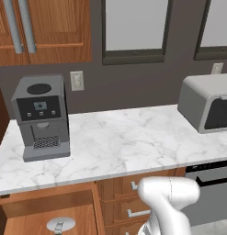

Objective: Take the pizza cutter from the drawer on the left and place it on the dining counter for cutting.

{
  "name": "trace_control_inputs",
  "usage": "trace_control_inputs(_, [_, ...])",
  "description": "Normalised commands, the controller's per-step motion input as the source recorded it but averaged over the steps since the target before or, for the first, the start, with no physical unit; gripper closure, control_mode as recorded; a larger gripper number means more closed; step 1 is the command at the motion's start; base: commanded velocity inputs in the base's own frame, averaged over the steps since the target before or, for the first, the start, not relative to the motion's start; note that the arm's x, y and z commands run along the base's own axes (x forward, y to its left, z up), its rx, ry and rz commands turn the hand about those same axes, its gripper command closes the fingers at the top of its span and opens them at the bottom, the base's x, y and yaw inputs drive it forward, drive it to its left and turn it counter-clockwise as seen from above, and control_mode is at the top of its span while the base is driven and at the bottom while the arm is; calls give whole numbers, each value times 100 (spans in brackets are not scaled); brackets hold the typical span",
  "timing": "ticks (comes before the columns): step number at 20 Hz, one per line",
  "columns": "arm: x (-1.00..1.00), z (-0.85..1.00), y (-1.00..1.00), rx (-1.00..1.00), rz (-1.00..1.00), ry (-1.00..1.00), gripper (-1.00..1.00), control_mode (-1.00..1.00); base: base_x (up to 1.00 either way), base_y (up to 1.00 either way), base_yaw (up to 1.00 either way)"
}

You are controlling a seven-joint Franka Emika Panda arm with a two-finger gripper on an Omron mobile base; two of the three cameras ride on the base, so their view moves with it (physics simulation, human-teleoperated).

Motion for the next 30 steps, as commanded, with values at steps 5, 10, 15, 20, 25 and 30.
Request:
trace_control_inputs(5, [73,84,-52,41,-4,10,-100,-100,0,0,0])
trace_control_inputs(10, [95,59,-61,41,-2,15,-100,-100,0,0,0])
trace_control_inputs(15, [100,24,-52,37,-10,20,-100,-100,0,0,0])
trace_control_inputs(20, [100,0,-10,26,-18,19,-100,-100,0,0,0])
trace_control_inputs(25, [84,-16,16,12,-27,22,-100,-100,0,0,0])
trace_control_inputs(30, [44,-48,56,0,-32,28,-100,-100,0,0,0])
